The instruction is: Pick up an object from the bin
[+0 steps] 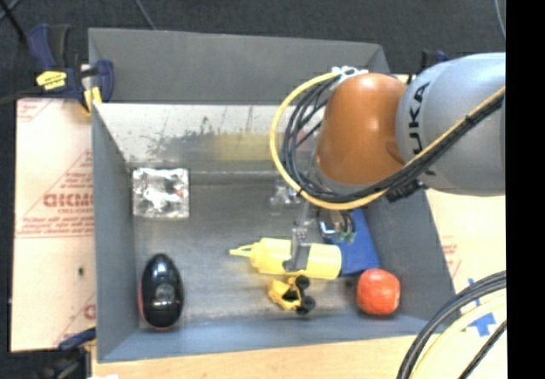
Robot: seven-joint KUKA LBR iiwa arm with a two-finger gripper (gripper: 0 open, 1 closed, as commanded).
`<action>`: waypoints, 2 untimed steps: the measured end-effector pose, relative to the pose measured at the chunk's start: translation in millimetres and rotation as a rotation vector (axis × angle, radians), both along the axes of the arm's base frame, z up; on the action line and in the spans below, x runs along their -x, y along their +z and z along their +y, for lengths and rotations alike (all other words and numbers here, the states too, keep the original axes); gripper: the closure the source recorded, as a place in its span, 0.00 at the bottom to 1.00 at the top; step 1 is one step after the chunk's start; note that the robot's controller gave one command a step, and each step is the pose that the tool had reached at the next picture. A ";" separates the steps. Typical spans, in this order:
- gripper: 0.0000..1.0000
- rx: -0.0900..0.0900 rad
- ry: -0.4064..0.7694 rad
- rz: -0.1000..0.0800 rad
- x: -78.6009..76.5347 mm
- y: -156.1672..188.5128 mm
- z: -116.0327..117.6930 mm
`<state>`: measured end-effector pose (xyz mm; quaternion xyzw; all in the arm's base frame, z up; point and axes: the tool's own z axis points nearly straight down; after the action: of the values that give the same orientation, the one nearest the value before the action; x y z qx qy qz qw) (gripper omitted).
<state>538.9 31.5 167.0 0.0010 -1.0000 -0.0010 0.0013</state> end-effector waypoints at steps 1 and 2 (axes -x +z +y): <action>0.00 0.005 0.058 -0.012 5.6 -6.1 3.7; 0.00 0.001 0.076 -0.005 19.1 -26.3 -5.3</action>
Offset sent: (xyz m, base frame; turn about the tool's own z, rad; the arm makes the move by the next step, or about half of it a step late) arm -0.0255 -0.0124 -0.0340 -0.0715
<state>519.8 26.2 140.7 0.0388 -0.9992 -0.0005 -0.0011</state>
